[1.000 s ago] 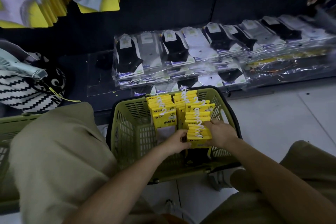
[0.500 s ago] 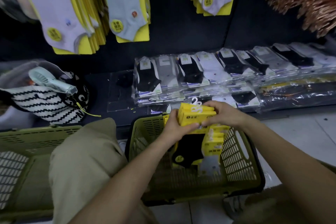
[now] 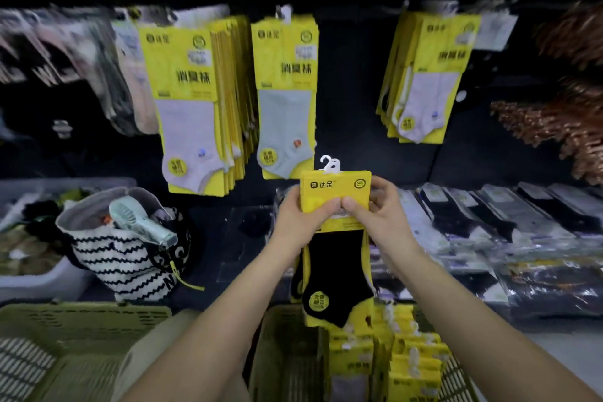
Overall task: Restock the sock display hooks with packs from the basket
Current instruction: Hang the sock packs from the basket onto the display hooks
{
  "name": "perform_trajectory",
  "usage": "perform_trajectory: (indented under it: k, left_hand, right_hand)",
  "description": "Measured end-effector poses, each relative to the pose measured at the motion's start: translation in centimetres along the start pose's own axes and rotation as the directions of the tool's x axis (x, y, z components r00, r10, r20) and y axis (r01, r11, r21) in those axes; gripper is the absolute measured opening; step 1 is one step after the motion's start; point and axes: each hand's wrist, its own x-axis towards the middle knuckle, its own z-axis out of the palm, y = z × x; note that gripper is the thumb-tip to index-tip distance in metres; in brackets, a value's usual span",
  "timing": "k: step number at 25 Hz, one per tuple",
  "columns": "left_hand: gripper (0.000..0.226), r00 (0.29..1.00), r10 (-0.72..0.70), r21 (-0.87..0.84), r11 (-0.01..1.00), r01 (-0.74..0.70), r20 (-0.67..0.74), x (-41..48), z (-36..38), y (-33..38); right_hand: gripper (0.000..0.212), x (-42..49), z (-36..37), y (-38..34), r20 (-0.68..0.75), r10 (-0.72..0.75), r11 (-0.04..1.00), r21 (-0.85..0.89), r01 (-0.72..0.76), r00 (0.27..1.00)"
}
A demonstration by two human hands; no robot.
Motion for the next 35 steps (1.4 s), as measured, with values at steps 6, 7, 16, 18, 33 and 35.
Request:
perform_trajectory:
  k: [6,7,16,18,33,35]
  left_hand:
    - [0.03,0.997,0.074,-0.051,0.996,-0.072,0.032,2.3,-3.2,4.9]
    - [0.035,0.995,0.092,-0.067,0.994,-0.088,0.048,2.6,-3.6,5.5]
    - [0.021,0.97,0.193,-0.082,0.975,-0.207,-0.15,4.2,-6.2,10.0]
    - [0.011,0.944,0.255,-0.052,0.961,-0.271,-0.211,4.4,-6.5,11.3]
    - [0.023,0.786,0.467,0.143,0.881,-0.45,-0.406,1.8,-13.0,14.5]
    - [0.036,0.789,0.489,0.16,0.871,-0.465,-0.372,1.5,-12.9,14.8]
  right_hand:
    - [0.027,3.1,3.2,-4.7,-0.074,-0.089,0.994,-0.062,0.085,0.993]
    - [0.024,3.4,3.5,-5.2,-0.07,-0.106,0.994,-0.045,0.103,0.992]
    - [0.013,6.1,5.4,-10.3,0.043,-0.172,0.985,0.03,0.17,0.984]
    - [0.01,6.9,6.1,-11.3,0.029,-0.164,0.984,0.077,0.162,0.986]
    - [0.013,11.9,11.3,-15.1,-0.192,-0.349,0.886,-0.388,0.255,0.917]
    - [0.013,12.0,11.7,-14.8,-0.196,-0.309,0.896,-0.388,0.216,0.931]
